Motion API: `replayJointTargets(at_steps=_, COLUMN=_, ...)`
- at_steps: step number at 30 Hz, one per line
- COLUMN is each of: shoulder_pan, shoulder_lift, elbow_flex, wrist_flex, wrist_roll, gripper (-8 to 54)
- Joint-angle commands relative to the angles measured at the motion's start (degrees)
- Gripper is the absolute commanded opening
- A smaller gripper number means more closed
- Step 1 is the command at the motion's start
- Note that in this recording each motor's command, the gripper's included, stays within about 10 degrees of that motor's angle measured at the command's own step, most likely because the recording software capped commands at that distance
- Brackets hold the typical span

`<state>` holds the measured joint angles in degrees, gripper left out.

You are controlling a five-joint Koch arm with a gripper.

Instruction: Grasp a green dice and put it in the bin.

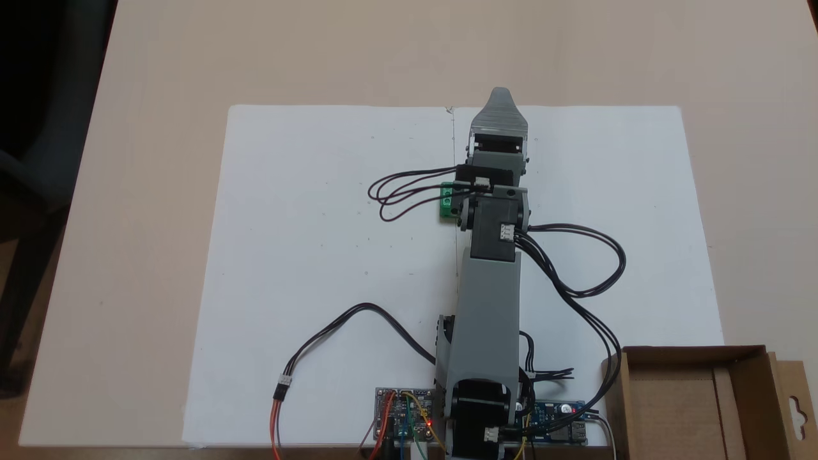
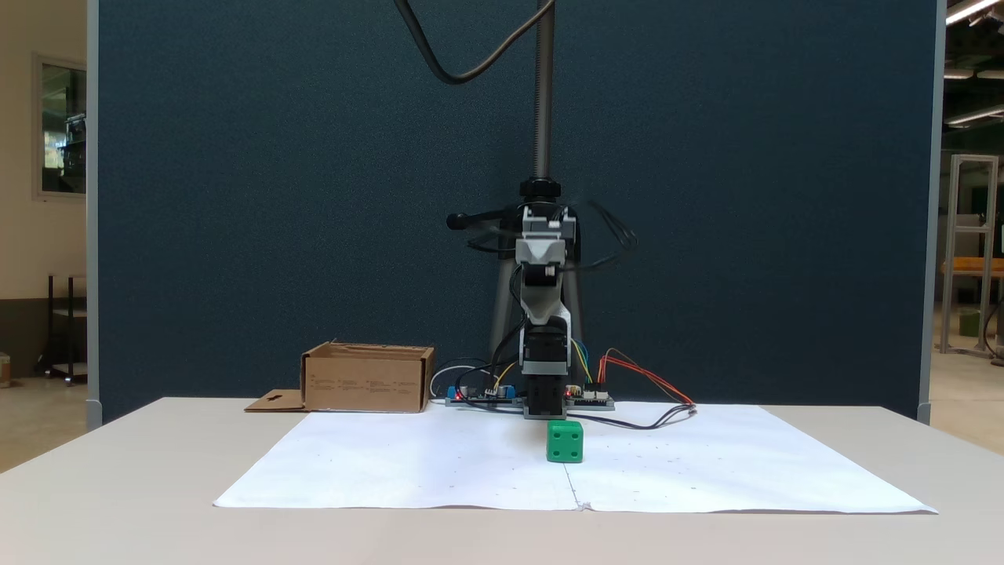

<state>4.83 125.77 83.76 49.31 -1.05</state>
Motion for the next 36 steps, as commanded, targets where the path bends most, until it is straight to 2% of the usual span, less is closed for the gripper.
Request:
replayJointTargets(at_steps=1, shoulder_pan=0.97, shoulder_lift=-0.53, elbow_flex=-7.82, wrist_flex=9.38, wrist_roll=2.99, gripper=43.5)
replayJointTargets(at_steps=12, shoulder_pan=-0.35, shoulder_lift=-12.66, elbow_flex=-24.70, wrist_flex=40.52, wrist_roll=6.15, gripper=43.3)
replayJointTargets(at_steps=25, shoulder_pan=-1.32, shoulder_lift=-28.56, elbow_flex=-37.53, wrist_flex=50.19, wrist_roll=7.12, gripper=43.2)
replayJointTargets(at_steps=36, shoulder_pan=-1.58, shoulder_lift=-31.20, elbow_flex=-37.35, wrist_flex=52.29, wrist_roll=8.96, gripper=43.1)
